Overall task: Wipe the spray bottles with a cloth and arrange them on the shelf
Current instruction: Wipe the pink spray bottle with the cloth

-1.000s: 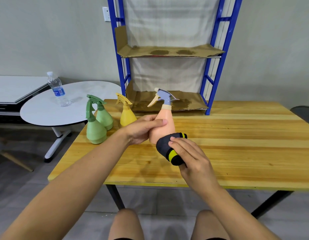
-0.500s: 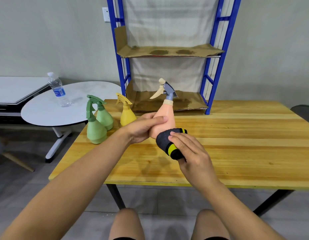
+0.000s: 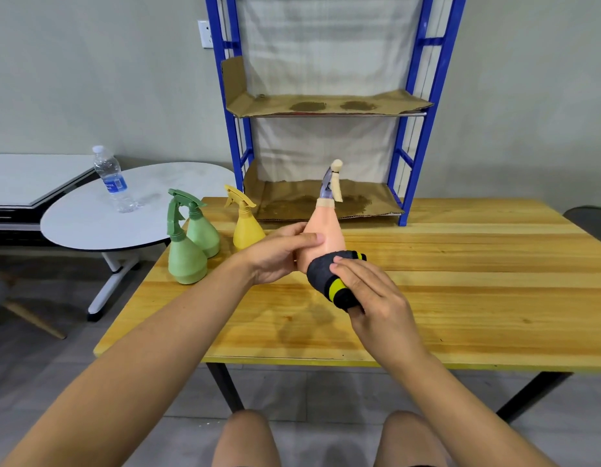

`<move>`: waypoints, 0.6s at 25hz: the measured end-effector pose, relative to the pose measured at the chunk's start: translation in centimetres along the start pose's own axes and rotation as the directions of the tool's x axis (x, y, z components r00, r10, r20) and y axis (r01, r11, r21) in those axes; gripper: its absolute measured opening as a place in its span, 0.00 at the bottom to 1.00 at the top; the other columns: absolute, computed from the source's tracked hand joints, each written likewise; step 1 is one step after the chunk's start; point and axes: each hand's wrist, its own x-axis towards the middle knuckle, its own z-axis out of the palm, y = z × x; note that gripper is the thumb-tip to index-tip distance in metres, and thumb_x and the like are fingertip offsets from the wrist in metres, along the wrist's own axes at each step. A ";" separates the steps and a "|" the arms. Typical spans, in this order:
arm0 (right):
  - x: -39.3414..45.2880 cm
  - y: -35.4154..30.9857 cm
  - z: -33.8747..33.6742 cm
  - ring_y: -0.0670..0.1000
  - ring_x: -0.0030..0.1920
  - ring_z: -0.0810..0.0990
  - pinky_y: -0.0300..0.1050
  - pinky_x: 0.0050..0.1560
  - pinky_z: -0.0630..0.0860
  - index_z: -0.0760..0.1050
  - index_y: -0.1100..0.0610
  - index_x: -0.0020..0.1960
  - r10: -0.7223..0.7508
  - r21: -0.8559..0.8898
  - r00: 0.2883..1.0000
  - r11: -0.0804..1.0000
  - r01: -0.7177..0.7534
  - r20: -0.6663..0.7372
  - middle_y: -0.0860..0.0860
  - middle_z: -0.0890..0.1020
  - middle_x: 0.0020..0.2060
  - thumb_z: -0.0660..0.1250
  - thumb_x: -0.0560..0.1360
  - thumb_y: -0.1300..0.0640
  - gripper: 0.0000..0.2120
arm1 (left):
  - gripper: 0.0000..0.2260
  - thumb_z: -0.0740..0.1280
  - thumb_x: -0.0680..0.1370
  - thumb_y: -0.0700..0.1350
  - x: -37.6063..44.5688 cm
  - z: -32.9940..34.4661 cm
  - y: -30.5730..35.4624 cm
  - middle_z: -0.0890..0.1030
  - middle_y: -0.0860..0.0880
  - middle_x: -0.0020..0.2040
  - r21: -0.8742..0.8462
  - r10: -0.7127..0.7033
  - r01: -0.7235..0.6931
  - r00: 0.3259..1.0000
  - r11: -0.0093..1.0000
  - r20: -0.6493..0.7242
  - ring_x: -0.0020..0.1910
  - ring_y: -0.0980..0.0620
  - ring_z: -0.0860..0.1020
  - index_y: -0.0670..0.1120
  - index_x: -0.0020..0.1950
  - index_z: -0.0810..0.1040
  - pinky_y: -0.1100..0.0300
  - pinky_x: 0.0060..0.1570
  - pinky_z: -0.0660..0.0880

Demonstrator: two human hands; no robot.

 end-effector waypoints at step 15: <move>1.2 -0.9 -0.1 0.51 0.66 0.76 0.45 0.70 0.69 0.77 0.60 0.67 -0.005 -0.003 1.000 1.000 0.005 -0.018 0.51 0.78 0.66 0.60 0.73 0.65 0.24 | 0.26 0.71 0.75 0.50 -0.6 0.4 0.1 0.81 0.38 0.56 -0.028 0.027 -0.028 0.999 0.999 -0.037 0.54 0.44 0.81 0.37 0.67 0.73 0.51 0.53 0.81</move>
